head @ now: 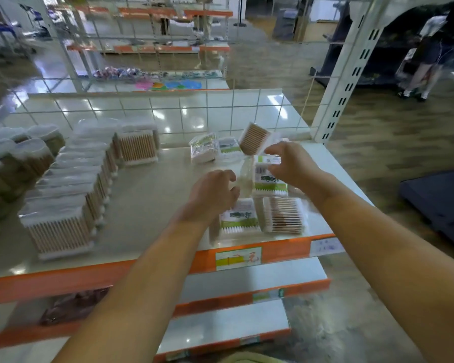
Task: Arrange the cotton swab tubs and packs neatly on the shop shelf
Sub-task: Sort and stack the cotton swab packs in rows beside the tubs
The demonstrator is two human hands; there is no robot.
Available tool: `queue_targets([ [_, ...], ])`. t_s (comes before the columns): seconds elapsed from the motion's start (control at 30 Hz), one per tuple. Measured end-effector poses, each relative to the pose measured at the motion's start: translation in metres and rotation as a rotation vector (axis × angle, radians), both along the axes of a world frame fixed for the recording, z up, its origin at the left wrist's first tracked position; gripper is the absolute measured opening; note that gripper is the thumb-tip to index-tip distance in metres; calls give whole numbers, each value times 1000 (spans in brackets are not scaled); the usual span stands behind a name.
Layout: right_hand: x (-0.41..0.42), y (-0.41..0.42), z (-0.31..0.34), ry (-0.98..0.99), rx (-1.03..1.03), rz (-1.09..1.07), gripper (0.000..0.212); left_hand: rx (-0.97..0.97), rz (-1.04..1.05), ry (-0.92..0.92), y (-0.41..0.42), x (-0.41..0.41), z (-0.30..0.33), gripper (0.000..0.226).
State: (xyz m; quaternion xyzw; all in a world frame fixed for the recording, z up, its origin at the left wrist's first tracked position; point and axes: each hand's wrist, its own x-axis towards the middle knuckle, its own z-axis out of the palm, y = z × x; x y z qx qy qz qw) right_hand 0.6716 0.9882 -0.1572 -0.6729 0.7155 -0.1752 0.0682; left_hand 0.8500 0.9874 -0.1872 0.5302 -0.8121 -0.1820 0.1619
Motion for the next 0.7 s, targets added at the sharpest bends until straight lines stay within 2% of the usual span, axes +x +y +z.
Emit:
queue_targets([
  [0.13,-5,0,-5,57,138,96,49,8,4,20,3,-7,-4,34],
  [0.37,-9,4,-4,149,252,203,62,12,48,41,4,-17,-8,33],
  [0.57,-6,9,5,60,133,234,62,61,100,99,2,-17,-12,35],
  [0.7,-5,11,15,-6,85,259,51,148,81,136,-2,-15,-14,39],
])
